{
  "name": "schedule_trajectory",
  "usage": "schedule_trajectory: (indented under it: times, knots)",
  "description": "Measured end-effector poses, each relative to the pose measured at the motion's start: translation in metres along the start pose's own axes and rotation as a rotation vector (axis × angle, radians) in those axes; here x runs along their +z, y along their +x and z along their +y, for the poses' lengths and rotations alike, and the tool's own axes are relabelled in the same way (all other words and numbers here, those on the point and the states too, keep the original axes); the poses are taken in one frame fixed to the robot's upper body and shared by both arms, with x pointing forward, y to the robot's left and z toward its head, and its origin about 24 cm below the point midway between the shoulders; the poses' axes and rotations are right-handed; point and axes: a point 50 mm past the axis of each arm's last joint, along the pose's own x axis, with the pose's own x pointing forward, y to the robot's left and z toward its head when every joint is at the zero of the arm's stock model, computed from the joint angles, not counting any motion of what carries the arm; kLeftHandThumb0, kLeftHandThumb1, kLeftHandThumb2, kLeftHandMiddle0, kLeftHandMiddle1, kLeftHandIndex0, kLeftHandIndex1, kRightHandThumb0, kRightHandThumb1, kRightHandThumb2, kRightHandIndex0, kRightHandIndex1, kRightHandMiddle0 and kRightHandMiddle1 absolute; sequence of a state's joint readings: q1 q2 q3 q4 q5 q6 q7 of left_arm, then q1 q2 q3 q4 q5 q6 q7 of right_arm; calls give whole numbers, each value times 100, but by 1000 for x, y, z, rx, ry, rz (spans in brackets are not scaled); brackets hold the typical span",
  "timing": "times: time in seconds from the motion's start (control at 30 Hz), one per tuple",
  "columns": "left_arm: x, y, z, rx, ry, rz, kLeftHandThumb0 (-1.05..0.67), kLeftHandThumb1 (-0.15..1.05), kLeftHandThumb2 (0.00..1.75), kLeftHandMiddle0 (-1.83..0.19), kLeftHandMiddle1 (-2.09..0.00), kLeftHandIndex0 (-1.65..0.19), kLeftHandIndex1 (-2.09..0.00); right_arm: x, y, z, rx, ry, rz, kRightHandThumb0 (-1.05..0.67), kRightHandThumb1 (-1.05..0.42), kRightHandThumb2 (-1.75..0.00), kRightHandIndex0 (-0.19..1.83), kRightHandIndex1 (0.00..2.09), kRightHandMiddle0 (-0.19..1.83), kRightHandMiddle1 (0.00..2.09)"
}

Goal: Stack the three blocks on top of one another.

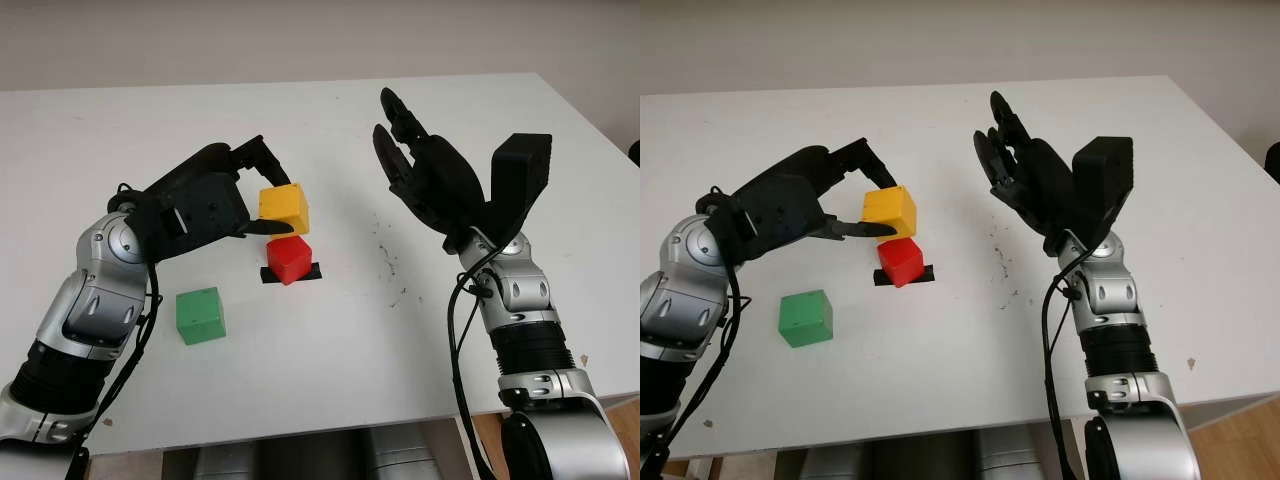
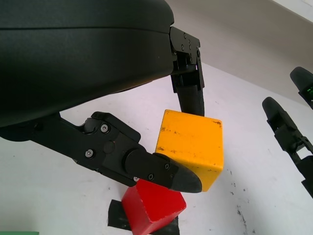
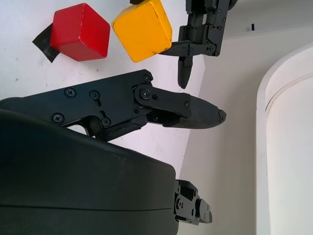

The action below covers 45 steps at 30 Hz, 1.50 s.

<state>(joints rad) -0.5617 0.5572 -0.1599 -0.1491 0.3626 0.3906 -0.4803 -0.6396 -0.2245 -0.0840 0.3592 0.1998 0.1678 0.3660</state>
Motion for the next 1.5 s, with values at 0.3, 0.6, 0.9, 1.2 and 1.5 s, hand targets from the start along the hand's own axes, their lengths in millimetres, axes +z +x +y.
schedule_trajectory:
  times: [0.3,0.6,0.9,1.2,1.5]
  knots:
    - [0,2,-1,-35,18,8,-42,105,26,-9,-5,-26,-178,-2,0,0,-2,3,5,-58,-105,-55,-19,0,-19,0]
    - [-3,4,-4,-54,18,20,-42,105,26,-7,-5,-26,-175,-4,-2,0,0,10,10,-59,-105,-54,-19,0,-19,0]
    - [-3,5,-7,-67,35,5,-41,105,28,-7,-5,-24,-170,-4,-2,1,-8,11,9,-59,-105,-54,-19,0,-19,0]
    - [-4,6,-9,-74,51,19,-41,105,27,-9,-6,-24,-173,-3,-2,2,-5,11,1,-59,-105,-54,-19,0,-19,0]
    - [-6,9,-15,-86,67,38,-41,105,27,-10,-6,-24,-172,-4,-4,1,-7,15,6,-58,-105,-53,-19,0,-19,0]
